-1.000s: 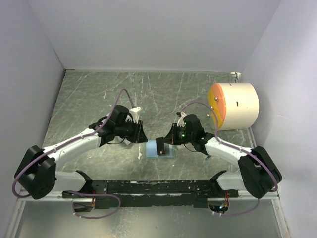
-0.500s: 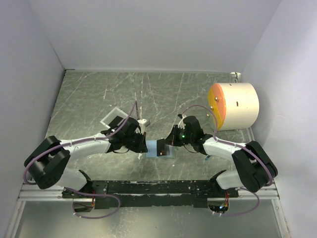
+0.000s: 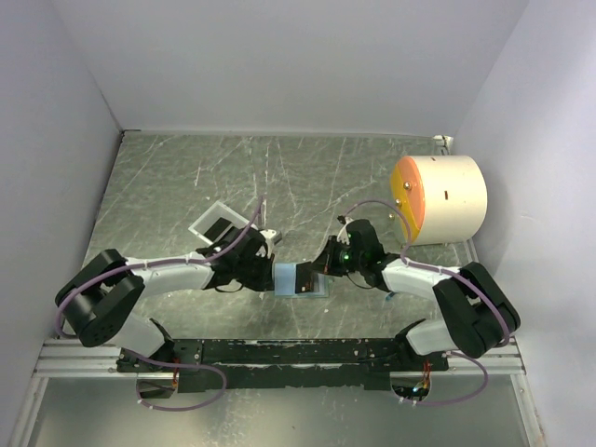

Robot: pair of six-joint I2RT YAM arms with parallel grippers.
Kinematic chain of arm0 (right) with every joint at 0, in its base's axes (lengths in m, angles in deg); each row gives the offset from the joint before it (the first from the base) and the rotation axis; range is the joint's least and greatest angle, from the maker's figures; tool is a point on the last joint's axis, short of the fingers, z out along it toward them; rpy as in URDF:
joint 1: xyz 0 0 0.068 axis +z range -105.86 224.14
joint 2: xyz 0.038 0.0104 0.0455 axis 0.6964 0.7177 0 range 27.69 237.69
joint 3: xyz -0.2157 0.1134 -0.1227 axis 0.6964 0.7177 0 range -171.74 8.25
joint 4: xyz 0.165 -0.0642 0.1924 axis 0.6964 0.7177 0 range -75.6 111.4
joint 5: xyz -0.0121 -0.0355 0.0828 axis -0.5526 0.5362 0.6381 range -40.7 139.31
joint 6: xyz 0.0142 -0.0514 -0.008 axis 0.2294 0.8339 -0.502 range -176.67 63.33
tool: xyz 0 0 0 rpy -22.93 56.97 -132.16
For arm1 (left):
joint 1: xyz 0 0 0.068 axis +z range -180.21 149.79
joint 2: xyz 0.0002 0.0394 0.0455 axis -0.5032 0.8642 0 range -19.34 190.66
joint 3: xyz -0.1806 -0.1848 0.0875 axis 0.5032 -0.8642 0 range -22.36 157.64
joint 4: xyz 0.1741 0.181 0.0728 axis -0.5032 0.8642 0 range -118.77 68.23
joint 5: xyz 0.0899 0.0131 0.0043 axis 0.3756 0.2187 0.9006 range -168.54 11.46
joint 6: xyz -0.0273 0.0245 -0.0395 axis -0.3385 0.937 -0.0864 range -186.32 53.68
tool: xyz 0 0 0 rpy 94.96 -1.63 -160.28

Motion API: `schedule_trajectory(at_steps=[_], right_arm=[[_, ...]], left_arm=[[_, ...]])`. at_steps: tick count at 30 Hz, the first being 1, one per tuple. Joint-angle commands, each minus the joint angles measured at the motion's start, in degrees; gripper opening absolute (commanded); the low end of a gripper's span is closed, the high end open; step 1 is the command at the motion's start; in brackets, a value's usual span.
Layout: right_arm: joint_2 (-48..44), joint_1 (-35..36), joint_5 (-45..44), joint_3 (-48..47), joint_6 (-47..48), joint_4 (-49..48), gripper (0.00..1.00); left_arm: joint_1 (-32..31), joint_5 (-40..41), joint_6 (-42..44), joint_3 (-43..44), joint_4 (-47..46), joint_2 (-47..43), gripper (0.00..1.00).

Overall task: Put the credit cards into the card holder
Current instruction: Insert the credit card into the card holder.

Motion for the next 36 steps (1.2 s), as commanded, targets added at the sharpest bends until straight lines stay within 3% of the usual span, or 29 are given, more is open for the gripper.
schedule_trajectory(at_steps=[1,36], right_arm=[[0.27,-0.53,-0.25,1.30,-0.21,-2.17,0.00],[2.08,-1.92,-0.09,8.21,-3.99,-13.94,0.00]], left_arm=[[-0.83,1.86,-0.17,-0.90,-2.40,0.67,0.07],[-3.09,4.00,-0.79,-0.39,-1.68,3.39,0.07]])
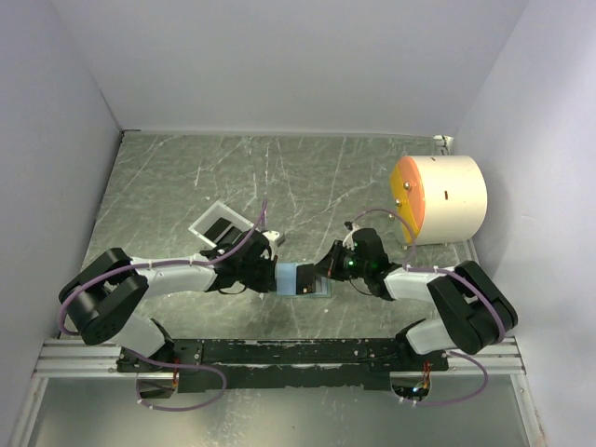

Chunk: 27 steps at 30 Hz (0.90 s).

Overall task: Put the credit cards into the card holder
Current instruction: Insert the credit card into the card holder.

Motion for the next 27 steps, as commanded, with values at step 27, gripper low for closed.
schedule_trajectory(at_steps=[27], right_arm=[[3.25,-0.26,-0.49,-0.09,-0.13,-4.21,0.00]], left_arm=[[-1.84,1.86,-0.77,-0.06,0.90,2.51,0.07]])
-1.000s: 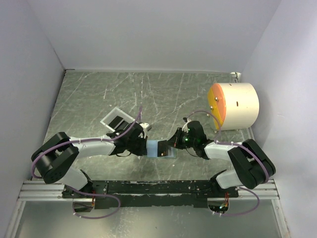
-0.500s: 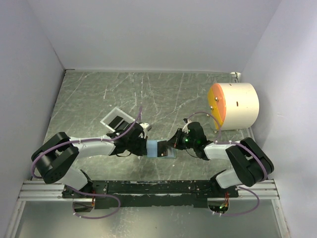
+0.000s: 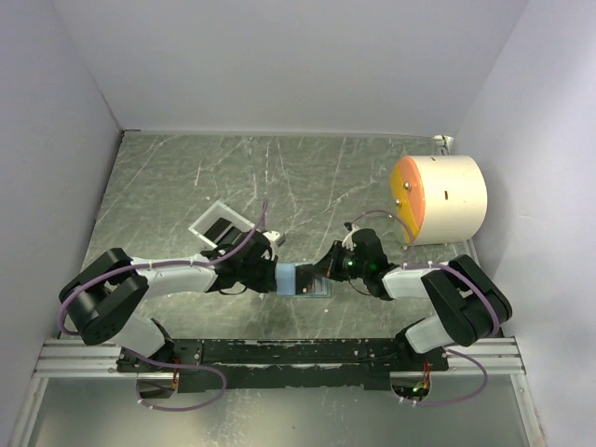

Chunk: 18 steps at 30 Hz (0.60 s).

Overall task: Put the credit cards into the card holder
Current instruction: Insert the credit card into the card holder.

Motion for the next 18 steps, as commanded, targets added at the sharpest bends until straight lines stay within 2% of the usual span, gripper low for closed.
schedule_trajectory(at_steps=[1,18], right_arm=[[0.15,-0.18,-0.83,-0.94,0.96,0.20,0.00],[1.45,-0.14,0.00,-0.28,-0.28,-2.04,0.00]], left_arm=[[-1.34,1.00,-0.44,-0.10,0.90,2.54,0.07],[-2.06,1.62,-0.53,0.49,1.74,2.11,0.07]])
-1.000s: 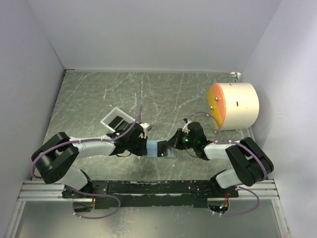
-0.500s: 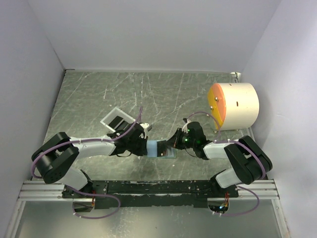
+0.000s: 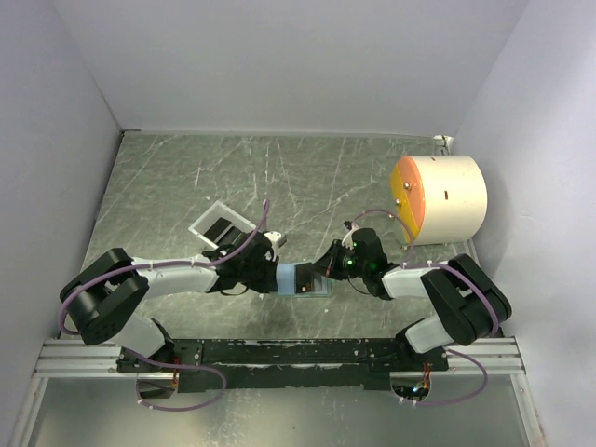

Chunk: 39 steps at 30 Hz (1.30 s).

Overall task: Put the credit cards into the card holder
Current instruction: Insert the credit card into the card holder.

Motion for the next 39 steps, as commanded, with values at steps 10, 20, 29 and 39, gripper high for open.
schedule_trajectory(at_steps=[10,20,29,39], right_arm=[[1.99,-0.11,0.34,-0.28,-0.07,-1.62,0.00],[-3.26,-0.14,-3.81,-3.46,4.64,11.98,0.26],[-6.72,0.04,-6.11,-6.15,6.93,20.25,0.37],[-5.50,2.51,-5.33,-5.60,5.38,18.63,0.40]], left_arm=[[-1.94,0.59,-0.67,0.39,1.28,2.77,0.07],[-2.30,0.95,-0.96,0.32,1.03,3.23,0.07],[-2.39,1.18,-1.31,0.33,0.99,3.75,0.07],[-2.48,0.90,-1.51,0.44,0.86,3.94,0.07]])
